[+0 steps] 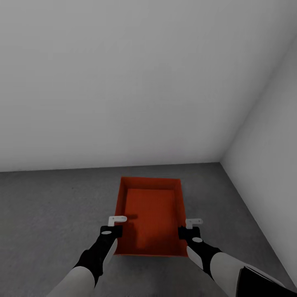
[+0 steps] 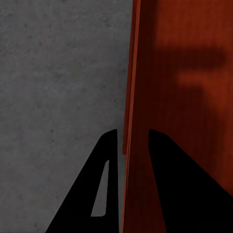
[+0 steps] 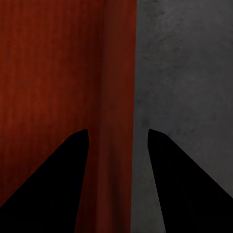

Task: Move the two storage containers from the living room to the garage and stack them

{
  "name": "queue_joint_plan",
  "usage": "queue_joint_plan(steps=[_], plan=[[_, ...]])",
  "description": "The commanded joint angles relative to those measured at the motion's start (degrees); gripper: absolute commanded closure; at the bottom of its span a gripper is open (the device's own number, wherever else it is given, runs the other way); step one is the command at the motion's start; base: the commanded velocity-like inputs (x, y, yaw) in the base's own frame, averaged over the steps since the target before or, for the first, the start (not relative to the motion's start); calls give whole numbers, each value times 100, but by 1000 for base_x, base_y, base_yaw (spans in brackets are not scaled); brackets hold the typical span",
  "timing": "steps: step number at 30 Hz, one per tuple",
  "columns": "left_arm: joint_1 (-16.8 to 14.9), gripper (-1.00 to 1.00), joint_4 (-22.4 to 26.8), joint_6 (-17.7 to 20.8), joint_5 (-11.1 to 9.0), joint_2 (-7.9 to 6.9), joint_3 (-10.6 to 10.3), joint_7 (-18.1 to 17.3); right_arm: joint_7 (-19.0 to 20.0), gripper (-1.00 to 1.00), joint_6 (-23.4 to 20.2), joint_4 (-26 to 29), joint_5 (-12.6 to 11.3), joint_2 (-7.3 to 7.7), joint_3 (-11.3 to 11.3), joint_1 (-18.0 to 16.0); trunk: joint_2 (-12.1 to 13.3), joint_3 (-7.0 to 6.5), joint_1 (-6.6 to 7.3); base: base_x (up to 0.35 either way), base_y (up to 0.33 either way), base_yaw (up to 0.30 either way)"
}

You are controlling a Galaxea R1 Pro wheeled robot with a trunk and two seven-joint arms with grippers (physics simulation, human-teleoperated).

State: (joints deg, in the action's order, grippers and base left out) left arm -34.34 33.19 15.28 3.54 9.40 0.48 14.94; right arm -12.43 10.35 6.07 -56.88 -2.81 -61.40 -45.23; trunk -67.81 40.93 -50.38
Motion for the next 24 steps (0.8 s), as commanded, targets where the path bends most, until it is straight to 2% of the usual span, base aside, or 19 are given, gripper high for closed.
queue_joint_plan(steps=[1, 24], plan=[[-3, 100, 18, 54, 120, -34, 25, 35, -14, 100, 20, -106, -42, 7, 32, -3, -3, 5, 0, 0, 0, 0], [-3, 100, 12, 60, 101, -34, 30, 27, -14, 100, 20, -106, -42, -9, 32, -3, -3, 6, 0, 0, 14, 0]])
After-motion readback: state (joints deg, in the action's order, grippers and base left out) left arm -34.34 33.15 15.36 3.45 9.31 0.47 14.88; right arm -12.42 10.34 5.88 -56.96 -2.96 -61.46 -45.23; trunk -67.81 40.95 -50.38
